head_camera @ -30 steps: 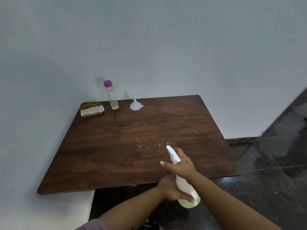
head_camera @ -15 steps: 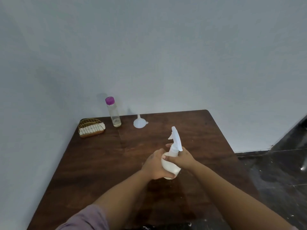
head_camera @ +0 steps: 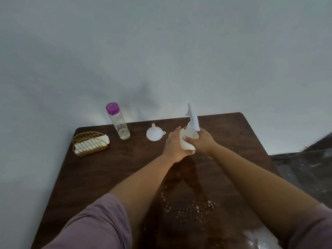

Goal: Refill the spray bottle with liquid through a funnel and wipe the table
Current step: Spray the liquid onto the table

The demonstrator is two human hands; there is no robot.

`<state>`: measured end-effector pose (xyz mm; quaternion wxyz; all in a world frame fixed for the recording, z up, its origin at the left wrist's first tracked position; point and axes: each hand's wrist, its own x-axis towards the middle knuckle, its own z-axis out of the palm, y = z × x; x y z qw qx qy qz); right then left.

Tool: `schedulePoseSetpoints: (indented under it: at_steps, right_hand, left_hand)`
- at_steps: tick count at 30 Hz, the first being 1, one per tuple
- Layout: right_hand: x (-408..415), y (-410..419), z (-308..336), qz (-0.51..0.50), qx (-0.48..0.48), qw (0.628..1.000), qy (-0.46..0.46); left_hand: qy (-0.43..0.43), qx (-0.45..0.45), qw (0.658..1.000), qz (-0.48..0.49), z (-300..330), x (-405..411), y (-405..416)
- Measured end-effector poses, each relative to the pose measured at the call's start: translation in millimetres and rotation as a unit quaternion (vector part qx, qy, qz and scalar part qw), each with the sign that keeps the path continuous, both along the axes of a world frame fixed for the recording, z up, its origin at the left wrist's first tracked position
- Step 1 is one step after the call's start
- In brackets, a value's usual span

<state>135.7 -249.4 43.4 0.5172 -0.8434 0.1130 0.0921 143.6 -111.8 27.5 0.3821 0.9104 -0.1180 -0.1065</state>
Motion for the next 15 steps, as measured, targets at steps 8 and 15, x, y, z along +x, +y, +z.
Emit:
schedulePoseSetpoints:
  at_steps: [8, 15]
  right_hand:
    - [81.8, -25.2, -21.8, -0.058, -0.077, 0.995, 0.017]
    - [113.4, -27.1, -43.2, -0.039, -0.082, 0.995, 0.045]
  left_hand:
    - [-0.015, 0.035, 0.999, 0.007, -16.8, 39.8, -9.4]
    - [-0.015, 0.04, 0.998, 0.046, -34.0, 59.0, 7.5]
